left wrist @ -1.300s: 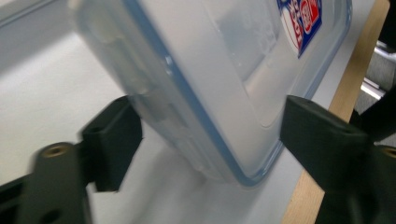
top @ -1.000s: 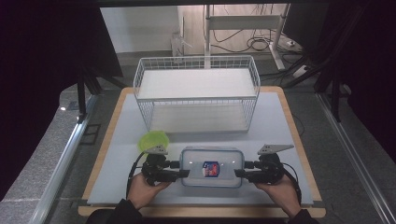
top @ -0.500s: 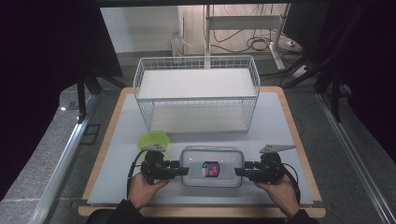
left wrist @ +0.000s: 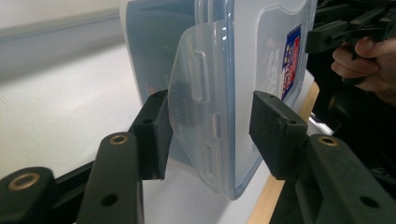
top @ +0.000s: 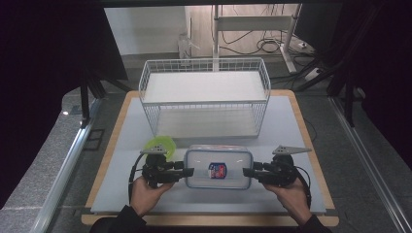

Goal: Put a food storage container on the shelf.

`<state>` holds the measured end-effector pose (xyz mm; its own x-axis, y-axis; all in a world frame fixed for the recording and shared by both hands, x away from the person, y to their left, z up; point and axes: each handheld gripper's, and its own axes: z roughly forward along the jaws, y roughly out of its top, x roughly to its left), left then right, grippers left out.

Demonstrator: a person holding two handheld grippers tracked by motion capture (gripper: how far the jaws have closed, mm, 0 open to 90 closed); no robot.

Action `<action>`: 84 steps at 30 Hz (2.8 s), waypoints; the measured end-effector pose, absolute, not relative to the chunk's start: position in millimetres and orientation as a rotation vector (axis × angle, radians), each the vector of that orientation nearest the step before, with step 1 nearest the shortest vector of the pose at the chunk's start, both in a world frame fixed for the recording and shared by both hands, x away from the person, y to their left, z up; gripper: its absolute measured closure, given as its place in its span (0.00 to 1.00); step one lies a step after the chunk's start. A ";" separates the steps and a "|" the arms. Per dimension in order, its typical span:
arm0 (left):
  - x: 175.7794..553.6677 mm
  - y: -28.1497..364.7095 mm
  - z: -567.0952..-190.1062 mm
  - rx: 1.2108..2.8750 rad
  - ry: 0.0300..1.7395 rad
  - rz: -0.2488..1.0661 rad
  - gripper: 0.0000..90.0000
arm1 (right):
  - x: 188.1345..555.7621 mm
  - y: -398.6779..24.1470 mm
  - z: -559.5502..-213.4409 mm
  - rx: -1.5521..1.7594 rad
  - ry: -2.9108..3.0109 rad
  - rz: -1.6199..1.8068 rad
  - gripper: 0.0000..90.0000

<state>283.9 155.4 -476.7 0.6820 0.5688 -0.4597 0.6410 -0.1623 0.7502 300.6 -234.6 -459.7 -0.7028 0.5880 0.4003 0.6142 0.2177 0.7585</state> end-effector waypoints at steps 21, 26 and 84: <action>300.9 176.3 -417.0 1.819 0.943 0.018 0.56 | 330.2 -213.9 -406.8 -1.130 -2.431 -1.630 0.60; 309.1 181.6 -401.2 1.805 0.938 0.036 0.56 | 340.2 -207.8 -389.3 -1.113 -2.440 -1.658 0.60; 441.8 215.2 -315.5 1.703 0.962 0.054 0.56 | 472.2 -170.6 -290.1 -1.222 -2.359 -1.773 0.58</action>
<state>441.8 215.2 -315.5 0.6662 0.6148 -0.4221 0.5633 -0.0439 0.8251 472.2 -170.6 -290.1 -0.7060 0.5937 0.3862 0.5359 0.0914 0.8393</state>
